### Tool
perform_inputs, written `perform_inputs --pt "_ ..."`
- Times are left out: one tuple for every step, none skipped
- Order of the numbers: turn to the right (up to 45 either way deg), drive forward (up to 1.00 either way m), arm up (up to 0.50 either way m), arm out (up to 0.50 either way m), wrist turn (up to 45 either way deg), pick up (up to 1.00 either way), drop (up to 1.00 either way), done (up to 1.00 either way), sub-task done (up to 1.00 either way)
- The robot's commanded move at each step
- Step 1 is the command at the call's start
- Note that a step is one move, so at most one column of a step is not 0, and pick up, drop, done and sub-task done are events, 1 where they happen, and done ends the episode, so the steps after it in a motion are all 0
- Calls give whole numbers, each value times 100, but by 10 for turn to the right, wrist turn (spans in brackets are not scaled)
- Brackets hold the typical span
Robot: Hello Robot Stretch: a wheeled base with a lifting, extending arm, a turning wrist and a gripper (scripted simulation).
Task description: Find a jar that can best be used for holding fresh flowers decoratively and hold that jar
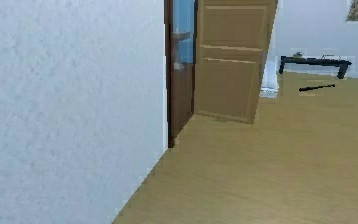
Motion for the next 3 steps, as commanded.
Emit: perform_inputs --pt "60 0 0 0 0 0 0 0 0" --pt "0 100 0 0 0 0 0 0 0" --pt "30 0 0 0 0 0 0 0 0"
